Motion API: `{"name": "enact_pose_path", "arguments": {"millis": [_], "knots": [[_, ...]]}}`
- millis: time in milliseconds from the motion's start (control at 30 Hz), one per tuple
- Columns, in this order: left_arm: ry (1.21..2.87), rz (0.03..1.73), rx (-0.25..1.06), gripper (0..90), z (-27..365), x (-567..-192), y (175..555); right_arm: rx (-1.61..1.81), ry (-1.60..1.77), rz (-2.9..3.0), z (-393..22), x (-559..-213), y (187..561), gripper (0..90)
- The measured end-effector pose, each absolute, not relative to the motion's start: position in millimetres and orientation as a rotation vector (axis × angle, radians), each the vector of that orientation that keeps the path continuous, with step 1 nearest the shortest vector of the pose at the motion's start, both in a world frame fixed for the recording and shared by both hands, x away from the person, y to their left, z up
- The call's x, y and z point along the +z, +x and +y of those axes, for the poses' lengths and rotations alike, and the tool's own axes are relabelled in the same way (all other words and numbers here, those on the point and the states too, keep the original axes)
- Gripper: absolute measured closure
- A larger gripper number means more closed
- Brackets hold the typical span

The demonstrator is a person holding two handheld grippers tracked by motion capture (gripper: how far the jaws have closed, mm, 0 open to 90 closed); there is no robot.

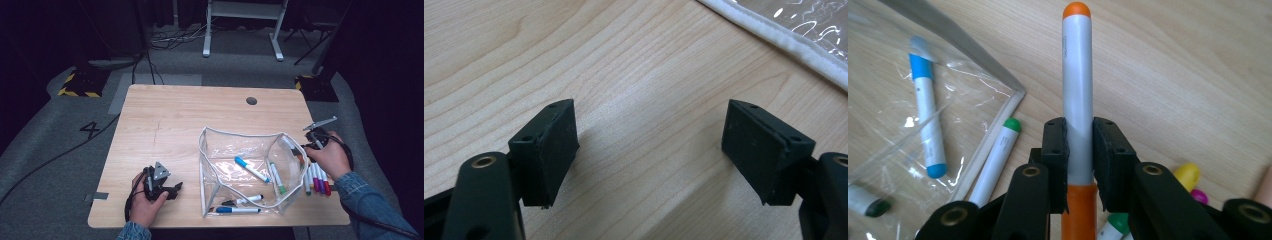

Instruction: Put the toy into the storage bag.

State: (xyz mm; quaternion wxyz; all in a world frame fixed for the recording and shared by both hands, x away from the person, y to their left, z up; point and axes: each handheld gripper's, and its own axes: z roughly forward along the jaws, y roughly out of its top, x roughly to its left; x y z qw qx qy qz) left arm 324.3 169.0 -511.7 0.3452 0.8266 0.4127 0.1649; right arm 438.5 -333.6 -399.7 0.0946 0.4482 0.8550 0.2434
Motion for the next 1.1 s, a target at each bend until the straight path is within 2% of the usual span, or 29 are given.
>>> {"name": "enact_pose_path", "arguments": {"millis": [400, 1100], "knots": [[2.145, 1.072, 0.426, 22.3, 169, -512, 325, 0.745, 1.193, 2.552, -332, -334, 427, 76.8], [2.146, 1.073, 0.426, 22.3, 169, -512, 325, 0.799, 0.934, 2.615, -302, -266, 394, 76.8]]}}
